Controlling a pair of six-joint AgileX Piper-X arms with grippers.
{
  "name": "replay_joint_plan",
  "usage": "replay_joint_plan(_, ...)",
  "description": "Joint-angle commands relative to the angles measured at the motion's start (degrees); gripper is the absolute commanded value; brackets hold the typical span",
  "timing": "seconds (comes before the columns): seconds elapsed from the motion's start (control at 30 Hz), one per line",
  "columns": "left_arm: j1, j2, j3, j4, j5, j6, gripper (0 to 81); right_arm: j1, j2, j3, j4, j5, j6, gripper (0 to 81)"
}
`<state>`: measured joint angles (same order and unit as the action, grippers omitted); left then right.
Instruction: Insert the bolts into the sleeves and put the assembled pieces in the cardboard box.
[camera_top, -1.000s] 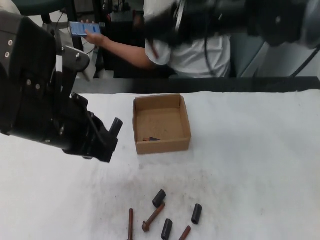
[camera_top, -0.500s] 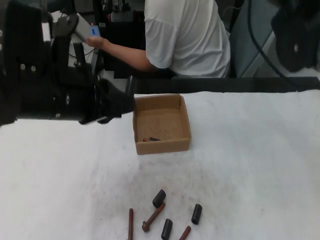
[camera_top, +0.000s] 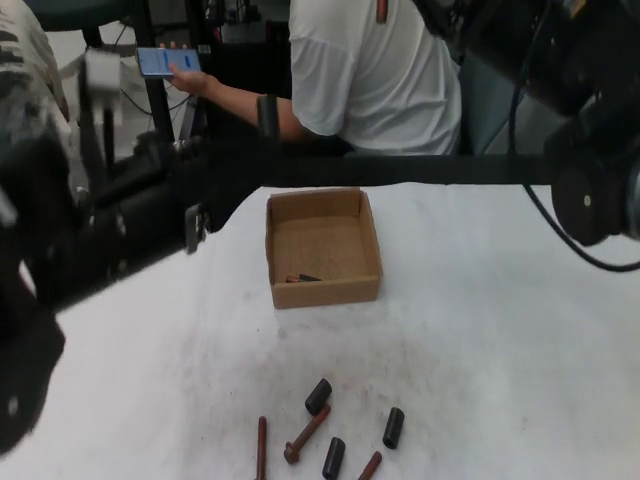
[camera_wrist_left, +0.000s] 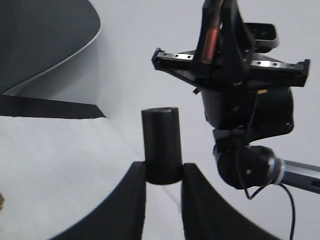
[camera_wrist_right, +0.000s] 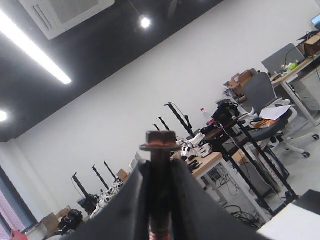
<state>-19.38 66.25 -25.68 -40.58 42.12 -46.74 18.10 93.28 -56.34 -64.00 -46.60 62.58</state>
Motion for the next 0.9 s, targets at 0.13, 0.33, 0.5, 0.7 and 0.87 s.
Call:
replay_joint_plan(0.13, 0.1, -0.8, 3.2, -3.3, 1.4, -0.8, 0.3, 5.9, -0.6, 1.6, 5.3, -1.8, -5.0, 0.8)
replay_joint_plan(0.33, 0.1, -0.8, 3.2, -3.3, 2.6, -0.8, 0.3, 11.4, -0.5, 1.6, 8.9, -1.4, -8.6, 0.8)
replay_joint_plan(0.5, 0.1, -0.8, 3.2, -3.3, 5.0, -0.8, 0.3, 12.1, -0.5, 1.2, 8.2, 0.9, -8.6, 0.8)
replay_joint_plan(0.7, 0.1, -0.8, 3.2, -3.6, 5.1, -0.8, 0.3, 12.0, -0.5, 0.6, 8.0, 0.8, -8.6, 0.8)
replay_joint_plan(0.87, -0.2, -0.8, 3.1, -8.9, 7.1, -3.0, 0.3, 12.0, -0.5, 0.6, 12.0, 1.5, -12.6, 0.8)
